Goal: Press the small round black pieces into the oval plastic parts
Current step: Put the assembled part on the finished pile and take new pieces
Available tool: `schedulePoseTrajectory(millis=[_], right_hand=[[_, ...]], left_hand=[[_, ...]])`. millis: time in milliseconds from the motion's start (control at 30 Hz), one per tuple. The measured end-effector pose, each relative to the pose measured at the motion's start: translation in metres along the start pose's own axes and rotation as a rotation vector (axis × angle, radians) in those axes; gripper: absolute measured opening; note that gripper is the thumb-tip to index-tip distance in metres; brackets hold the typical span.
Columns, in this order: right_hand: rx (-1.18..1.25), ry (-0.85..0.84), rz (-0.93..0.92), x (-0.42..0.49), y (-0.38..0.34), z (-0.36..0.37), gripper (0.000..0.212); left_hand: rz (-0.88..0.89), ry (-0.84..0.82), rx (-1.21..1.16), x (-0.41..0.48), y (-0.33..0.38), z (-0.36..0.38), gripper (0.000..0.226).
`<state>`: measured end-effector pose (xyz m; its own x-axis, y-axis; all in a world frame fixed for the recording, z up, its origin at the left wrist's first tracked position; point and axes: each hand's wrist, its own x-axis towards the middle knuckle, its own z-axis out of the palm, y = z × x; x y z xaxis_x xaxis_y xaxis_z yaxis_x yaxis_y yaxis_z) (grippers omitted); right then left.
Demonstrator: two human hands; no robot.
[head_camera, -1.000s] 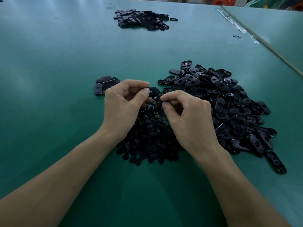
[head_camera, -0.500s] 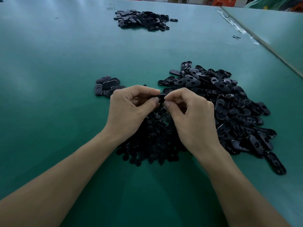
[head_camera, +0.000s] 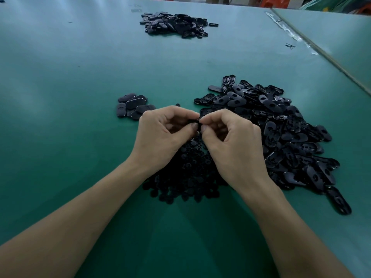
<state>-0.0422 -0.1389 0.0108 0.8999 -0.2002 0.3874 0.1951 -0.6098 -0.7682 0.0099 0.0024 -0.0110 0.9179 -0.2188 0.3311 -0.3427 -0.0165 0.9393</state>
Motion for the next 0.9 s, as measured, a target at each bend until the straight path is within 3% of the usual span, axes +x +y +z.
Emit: schedulePoseTrajectory(millis=[900], right_hand=[[0.114, 0.025, 0.078, 0.0018, 0.0036, -0.0008, 0.016]], left_hand=[[0.032, -0.047, -0.004, -0.0003, 0.0019, -0.0009, 0.025]])
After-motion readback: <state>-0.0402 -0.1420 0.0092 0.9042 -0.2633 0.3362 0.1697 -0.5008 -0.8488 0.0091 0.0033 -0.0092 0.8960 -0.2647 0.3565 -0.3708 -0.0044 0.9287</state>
